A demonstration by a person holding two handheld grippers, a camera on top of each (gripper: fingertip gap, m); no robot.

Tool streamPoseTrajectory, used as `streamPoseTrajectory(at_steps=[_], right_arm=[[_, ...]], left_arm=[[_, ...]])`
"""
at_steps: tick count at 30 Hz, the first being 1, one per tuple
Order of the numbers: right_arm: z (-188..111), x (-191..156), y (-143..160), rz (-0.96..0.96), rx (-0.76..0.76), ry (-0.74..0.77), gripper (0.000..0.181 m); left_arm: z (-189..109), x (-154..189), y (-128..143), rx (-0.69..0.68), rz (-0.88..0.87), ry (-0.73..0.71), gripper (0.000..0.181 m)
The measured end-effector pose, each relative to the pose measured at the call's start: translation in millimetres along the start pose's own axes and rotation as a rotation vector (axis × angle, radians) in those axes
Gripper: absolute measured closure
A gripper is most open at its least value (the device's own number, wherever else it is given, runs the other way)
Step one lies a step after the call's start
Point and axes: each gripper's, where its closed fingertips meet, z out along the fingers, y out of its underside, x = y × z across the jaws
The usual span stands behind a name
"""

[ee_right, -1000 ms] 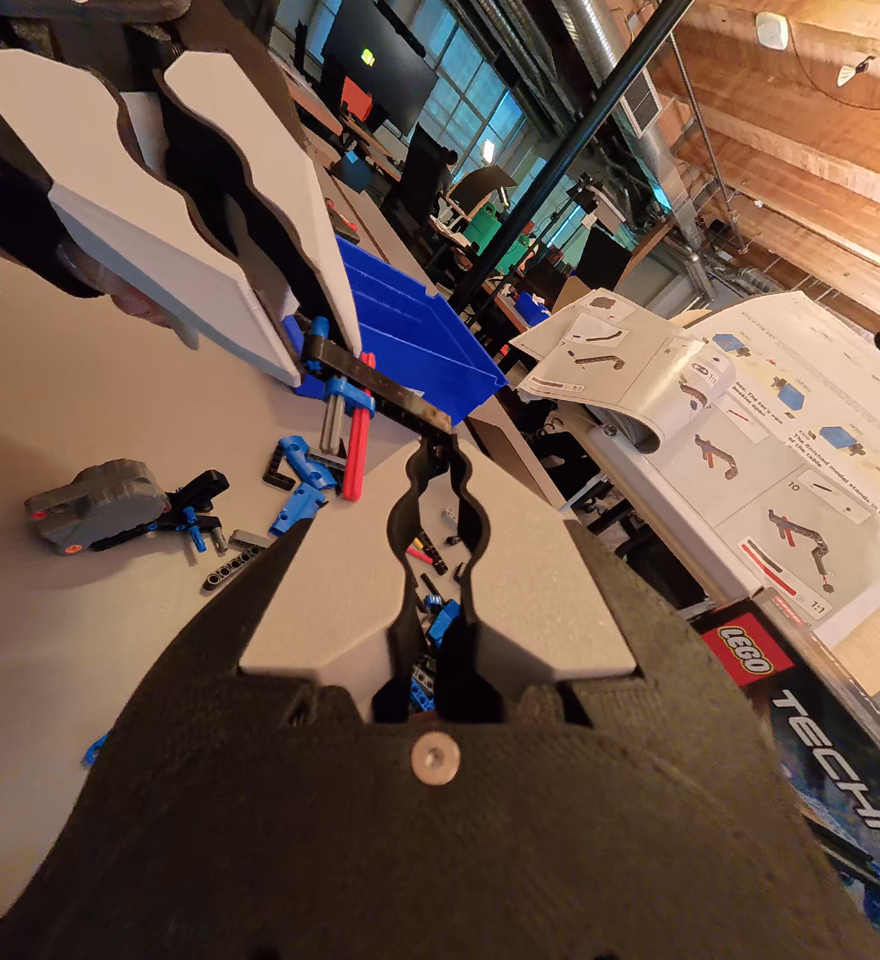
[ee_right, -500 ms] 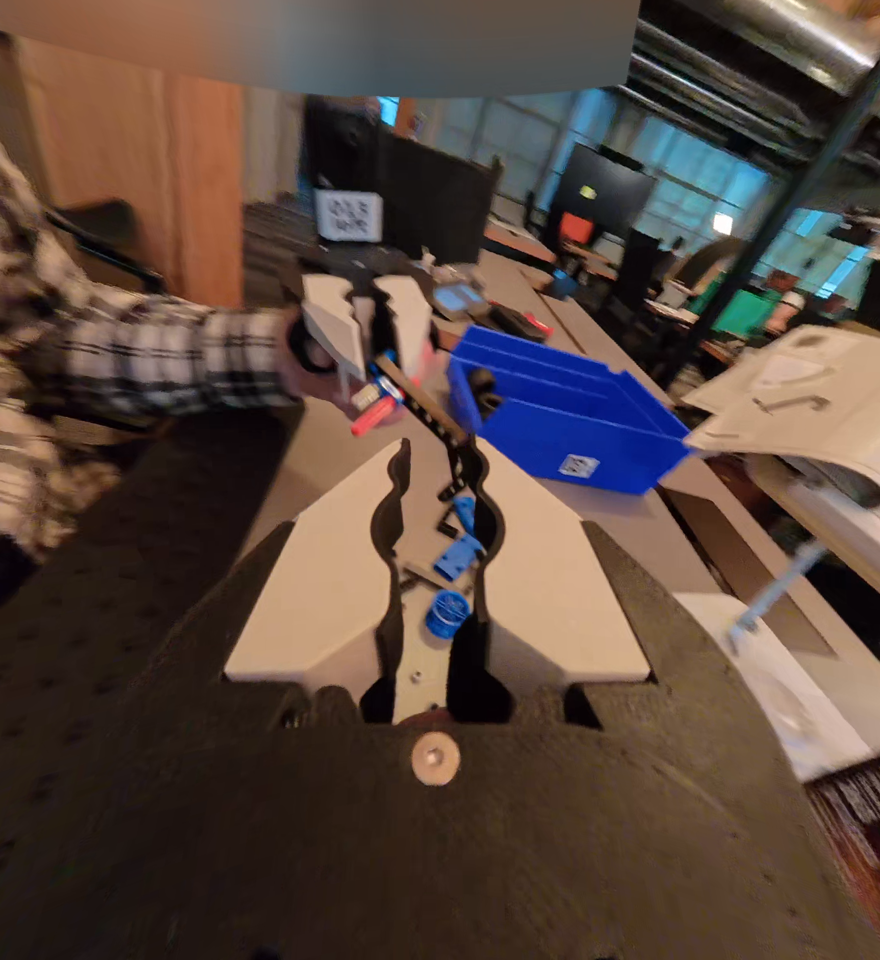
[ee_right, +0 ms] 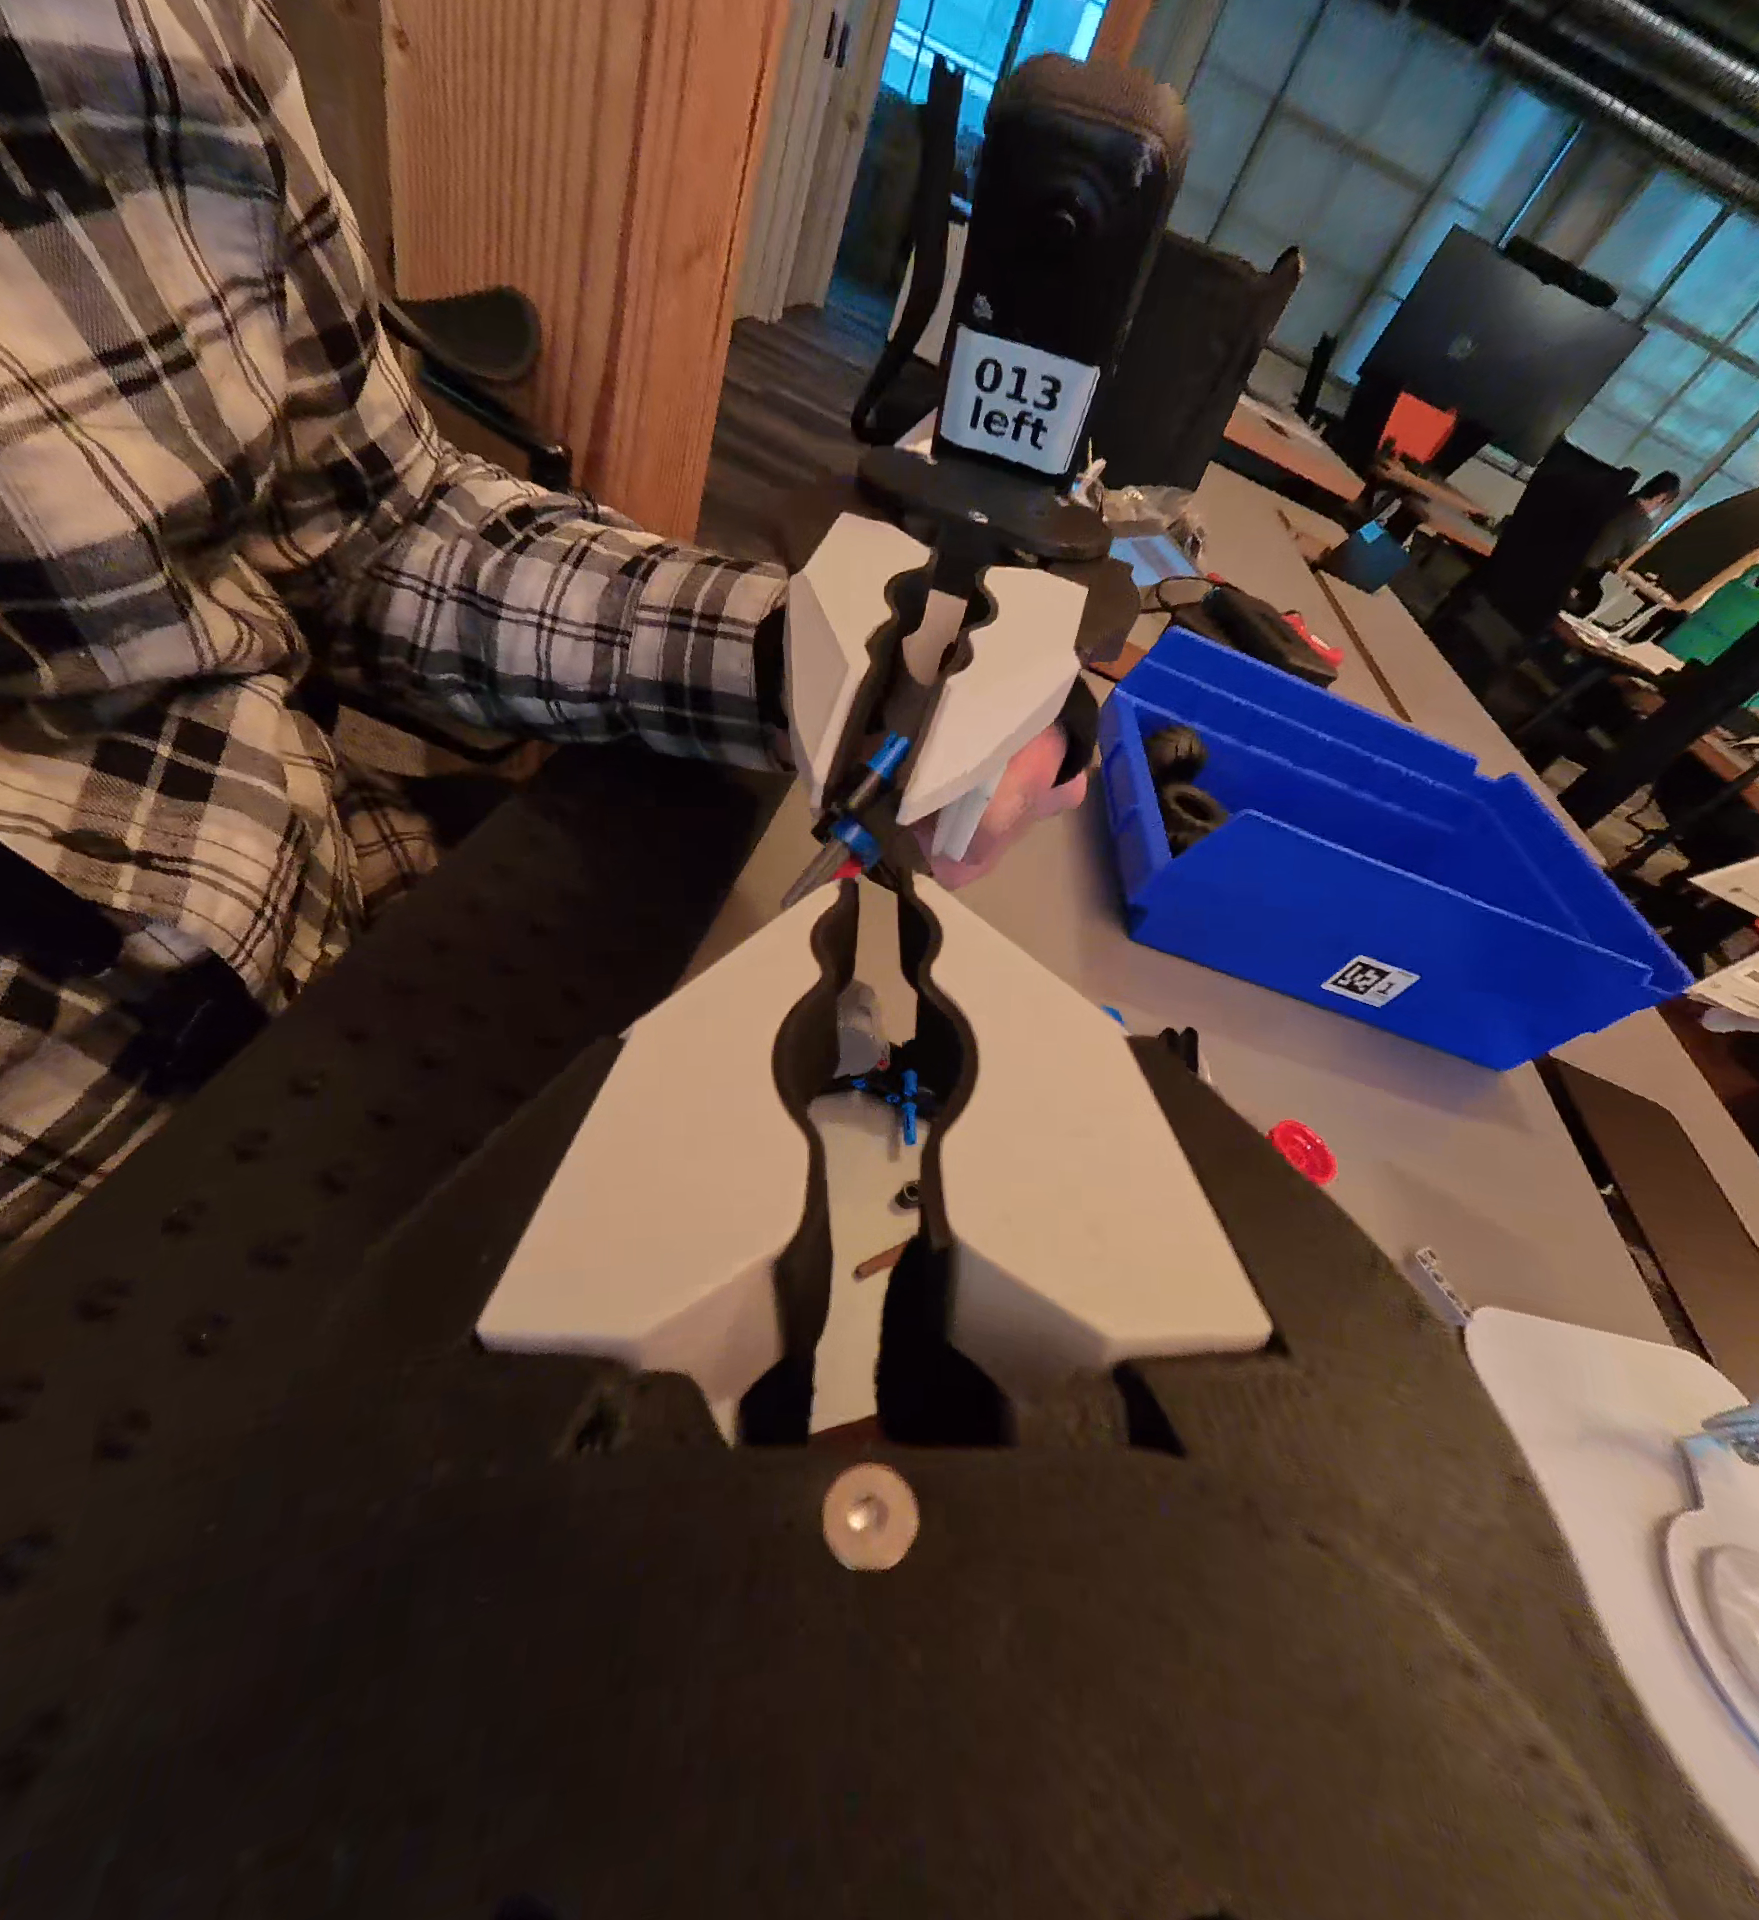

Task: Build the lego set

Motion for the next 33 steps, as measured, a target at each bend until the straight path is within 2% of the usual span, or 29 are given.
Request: streamPoseTrajectory(at_steps=[5,9,19,24,33], right_arm=[[-3,3,-10,0.034,0.061,0.008,0.167],[-4,8,-19,0.092,0.136,0.025,0.167],[1,5,-40,0.188,0.267,0.010,0.171],[3,6,-47,0.228,0.310,0.017,0.181],[6,5,-53,0.232,0.330,0.038,0.181]], left_arm=[[-7,-2,-18,0.150,-0.117,0.061,0.175],[-11,-5,-26,0.240,-0.190,0.094,0.174],[-11,7,-40,0.376,-0.299,0.257,0.173],[-15,3,-47,0.440,-0.316,0.256,0.175],[-20,6,-52,0.486,-0.312,0.275,0.175]])
